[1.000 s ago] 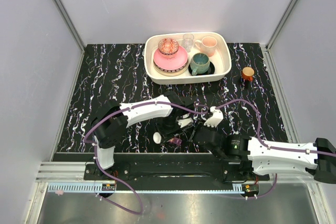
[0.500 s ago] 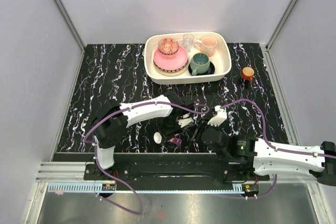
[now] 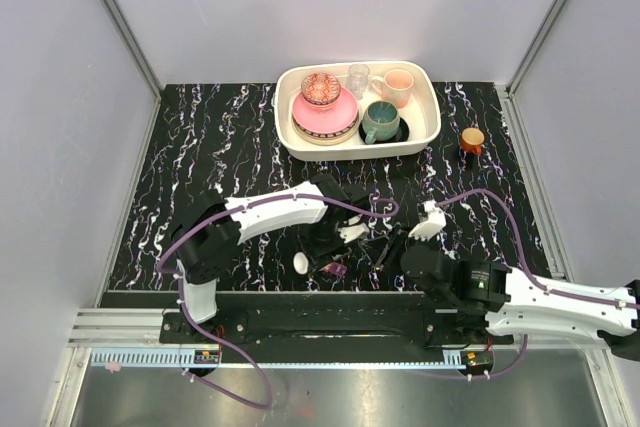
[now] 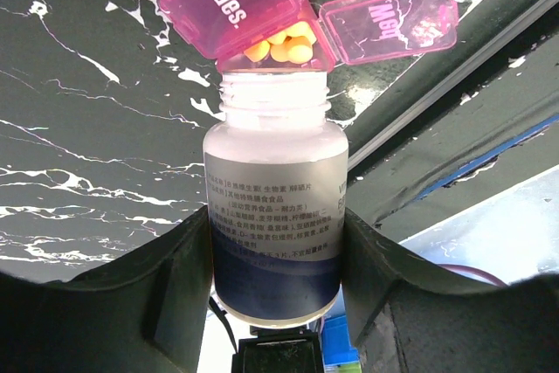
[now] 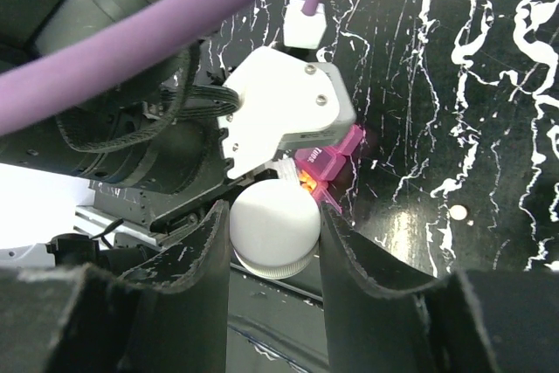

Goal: Sort the pills into containers

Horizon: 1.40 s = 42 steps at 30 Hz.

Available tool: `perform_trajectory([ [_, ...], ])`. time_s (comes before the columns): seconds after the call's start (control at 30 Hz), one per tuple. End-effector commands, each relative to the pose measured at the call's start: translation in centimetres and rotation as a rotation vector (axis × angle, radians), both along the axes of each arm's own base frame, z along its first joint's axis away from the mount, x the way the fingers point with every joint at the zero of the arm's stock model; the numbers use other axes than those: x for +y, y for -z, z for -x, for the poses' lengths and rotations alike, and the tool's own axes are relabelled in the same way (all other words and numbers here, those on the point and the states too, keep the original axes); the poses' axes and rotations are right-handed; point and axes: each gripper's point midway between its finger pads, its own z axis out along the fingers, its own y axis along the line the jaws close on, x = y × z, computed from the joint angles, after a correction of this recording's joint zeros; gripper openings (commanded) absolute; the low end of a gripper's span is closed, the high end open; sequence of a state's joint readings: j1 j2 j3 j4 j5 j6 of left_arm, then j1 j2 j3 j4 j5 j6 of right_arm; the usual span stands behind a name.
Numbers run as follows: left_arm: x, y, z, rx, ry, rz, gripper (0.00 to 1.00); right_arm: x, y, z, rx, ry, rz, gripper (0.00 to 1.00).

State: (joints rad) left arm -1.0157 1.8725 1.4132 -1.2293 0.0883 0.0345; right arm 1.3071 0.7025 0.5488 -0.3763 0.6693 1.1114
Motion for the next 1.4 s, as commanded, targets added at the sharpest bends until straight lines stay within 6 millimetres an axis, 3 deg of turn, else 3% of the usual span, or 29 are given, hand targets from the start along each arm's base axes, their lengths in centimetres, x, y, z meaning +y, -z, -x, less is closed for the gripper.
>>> perform_trajectory([
  [0.0, -0.2, -1.7, 0.4, -0.015, 0.011, 0.065, 0.00, -1.3, -0.8, -0.5, -0.034, 0.041, 0.020, 0.00],
  [0.5, -0.1, -3.0, 0.2, -0.069, 0.008, 0.129, 0.00, -3.8, -2.4, -1.0, -0.076, 0.092, 0.044, 0.00],
  [0.87, -1.3, -7.0, -0.6, -0.185, 0.007, 0.313, 0.00, -10.0, -5.8, -1.6, -0.184, 0.184, 0.140, 0.00],
  [1.07, -3.7, -12.0, -2.4, -0.363, 0.011, 0.569, 0.00, -11.9, -7.4, -1.5, -0.205, 0.219, 0.108, 0.00],
  [1.17, -4.8, -15.5, -3.6, -0.494, 0.010, 0.713, 0.00, -12.4, -8.4, -1.7, -0.233, 0.222, 0.127, 0.00],
  [1.27, -5.7, -20.3, -5.4, -0.698, -0.028, 0.926, 0.00, -12.7, -9.5, -1.9, -0.260, 0.223, 0.153, 0.00],
  [1.3, -5.1, -23.3, -5.5, -0.786, -0.045, 1.026, 0.00, -12.8, -9.9, -1.9, -0.270, 0.220, 0.161, 0.00],
  [1.37, -5.7, -27.0, -6.8, -0.959, -0.093, 1.236, 0.00, -12.9, -10.3, -1.9, -0.276, 0.215, 0.162, 0.00],
])
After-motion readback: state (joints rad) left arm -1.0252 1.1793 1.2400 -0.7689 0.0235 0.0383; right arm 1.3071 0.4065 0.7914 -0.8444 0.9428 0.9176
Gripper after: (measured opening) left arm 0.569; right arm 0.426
